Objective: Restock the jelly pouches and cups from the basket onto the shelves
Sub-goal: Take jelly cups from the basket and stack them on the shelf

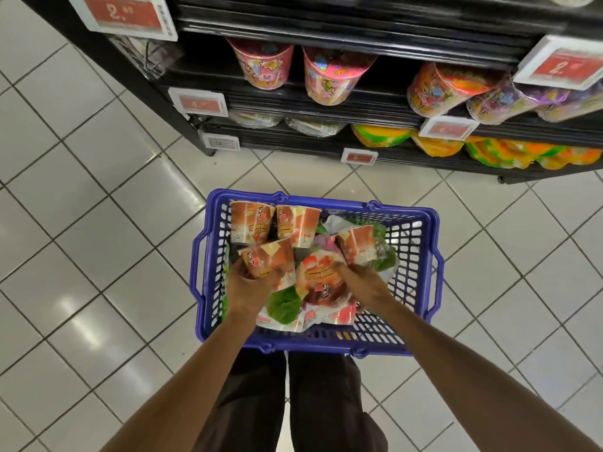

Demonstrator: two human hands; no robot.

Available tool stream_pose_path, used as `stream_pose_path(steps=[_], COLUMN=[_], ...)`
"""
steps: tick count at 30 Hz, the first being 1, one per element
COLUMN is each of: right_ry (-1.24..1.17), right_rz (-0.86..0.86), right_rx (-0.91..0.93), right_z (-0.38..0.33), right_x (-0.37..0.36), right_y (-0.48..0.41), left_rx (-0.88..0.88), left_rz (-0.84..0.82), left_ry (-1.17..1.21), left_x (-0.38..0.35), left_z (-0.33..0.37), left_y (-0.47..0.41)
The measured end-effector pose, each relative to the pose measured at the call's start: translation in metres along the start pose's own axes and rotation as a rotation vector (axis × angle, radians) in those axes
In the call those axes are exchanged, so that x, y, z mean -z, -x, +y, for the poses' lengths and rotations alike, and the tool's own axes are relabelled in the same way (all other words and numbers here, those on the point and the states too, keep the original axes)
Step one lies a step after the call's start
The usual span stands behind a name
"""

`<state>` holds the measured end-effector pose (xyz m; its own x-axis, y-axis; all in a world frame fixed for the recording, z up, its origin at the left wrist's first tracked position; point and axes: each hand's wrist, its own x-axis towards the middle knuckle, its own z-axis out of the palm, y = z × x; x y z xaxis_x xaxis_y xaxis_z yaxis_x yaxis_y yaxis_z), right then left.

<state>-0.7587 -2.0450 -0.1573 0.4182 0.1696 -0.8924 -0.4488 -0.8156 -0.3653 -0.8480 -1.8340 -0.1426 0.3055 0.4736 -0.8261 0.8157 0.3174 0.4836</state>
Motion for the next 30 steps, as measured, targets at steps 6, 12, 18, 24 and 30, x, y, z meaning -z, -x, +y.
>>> stream_pose_path(steps=[6,12,18,24,30], right_ry=[-0.333,-0.317,-0.524,-1.156,-1.337], right_rz=[0.089,-0.211,0.013,-0.292,-0.347], right_rx=[-0.028,0.104,-0.093,0.077,0.285], right_z=[-0.002,0.010,-0.009,-0.058,-0.146], right_x=[-0.025,-0.029,-0.013,0.037,0.108], right_y=[0.006,0.010,0.020,0.122,0.284], left_rx=[-0.062,-0.116,-0.083,-0.119,-0.315], left_rz=[-0.017,-0.027,-0.062,-0.218,-0.350], left_ry=[-0.136,-0.165,-0.010,0.188,0.373], left_x=[0.002,0.007,0.013,0.054,0.114], left_z=[-0.001,-0.004,0.019,0.099,0.228], left_y=[-0.009,-0.005,0.018,0.094,0.238])
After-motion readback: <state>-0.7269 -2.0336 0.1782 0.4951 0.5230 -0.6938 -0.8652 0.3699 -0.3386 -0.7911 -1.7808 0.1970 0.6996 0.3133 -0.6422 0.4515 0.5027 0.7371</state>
